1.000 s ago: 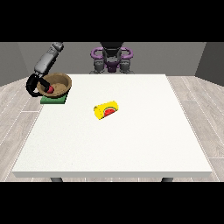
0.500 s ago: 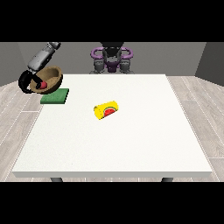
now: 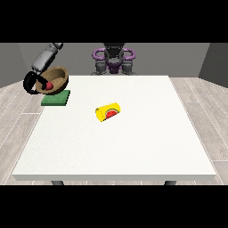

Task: Pick the cup and pour the ball into the bowl, then pick the bowl and place it on the pad

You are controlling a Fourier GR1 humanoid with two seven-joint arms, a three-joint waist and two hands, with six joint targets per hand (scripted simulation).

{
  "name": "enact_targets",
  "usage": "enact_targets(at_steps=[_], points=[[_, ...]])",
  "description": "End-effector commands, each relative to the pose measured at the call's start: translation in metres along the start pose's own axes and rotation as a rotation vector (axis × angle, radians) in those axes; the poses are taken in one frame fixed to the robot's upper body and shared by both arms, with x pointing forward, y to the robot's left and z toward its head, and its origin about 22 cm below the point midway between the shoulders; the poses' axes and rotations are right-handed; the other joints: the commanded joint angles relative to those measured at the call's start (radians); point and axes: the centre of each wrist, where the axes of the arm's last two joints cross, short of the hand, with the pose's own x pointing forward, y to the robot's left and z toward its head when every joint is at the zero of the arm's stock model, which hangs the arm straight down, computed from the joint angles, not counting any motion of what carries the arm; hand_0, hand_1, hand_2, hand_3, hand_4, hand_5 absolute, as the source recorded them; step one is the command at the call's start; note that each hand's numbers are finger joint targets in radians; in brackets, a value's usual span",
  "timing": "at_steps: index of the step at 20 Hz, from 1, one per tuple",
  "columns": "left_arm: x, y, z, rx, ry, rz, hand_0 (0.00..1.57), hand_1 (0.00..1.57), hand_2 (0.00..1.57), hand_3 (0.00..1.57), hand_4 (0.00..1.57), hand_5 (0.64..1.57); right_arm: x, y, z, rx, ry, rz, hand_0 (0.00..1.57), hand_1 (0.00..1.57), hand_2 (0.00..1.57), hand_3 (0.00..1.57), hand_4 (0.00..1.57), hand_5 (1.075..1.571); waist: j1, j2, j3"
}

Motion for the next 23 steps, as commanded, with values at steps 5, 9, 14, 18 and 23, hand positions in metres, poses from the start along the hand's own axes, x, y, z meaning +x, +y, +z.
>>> enact_targets(at_steps=[5, 9, 14, 18, 23], points=[[0.014, 0.007, 0.000, 0.010, -0.024, -0.008, 0.00, 0.00, 0.00, 0.00, 0.00, 1.526, -0.042, 0.012, 0.010, 0.003, 0.124, -0.178, 1.57, 1.57, 1.57, 1.40, 1.02, 1.568, 0.002, 0.038, 0.0010], [0.022, 0.016, 0.004, 0.001, -0.052, -0.020, 0.00, 0.00, 0.00, 0.00, 0.00, 1.517, -0.024, -0.047, 0.018, -0.226, 0.084, -0.100, 1.21, 1.21, 1.26, 1.23, 0.00, 1.562, 0.010, 0.051, 0.0004], [0.022, 0.010, 0.009, 0.014, -0.076, -0.008, 0.00, 0.00, 0.00, 0.00, 0.00, 1.516, -0.028, -0.055, 0.021, -0.199, 0.075, -0.151, 0.70, 0.70, 0.59, 1.00, 0.00, 1.534, 0.014, 0.062, 0.0008], [0.045, 0.017, -0.003, 0.013, -0.067, -0.012, 0.00, 0.00, 0.00, 0.00, 0.00, 1.515, 0.013, -0.056, 0.005, -0.218, 0.048, -0.165, 0.48, 0.48, 0.54, 0.69, 0.00, 1.513, 0.017, 0.065, 0.0003], [0.016, 0.021, 0.010, 0.019, -0.027, -0.006, 0.00, 0.00, 0.00, 0.00, 0.00, 1.515, 0.044, -0.090, 0.010, -0.184, 0.023, -0.188, 0.13, 0.13, 0.28, 0.38, 0.00, 1.467, 0.000, 0.018, -0.0008]])
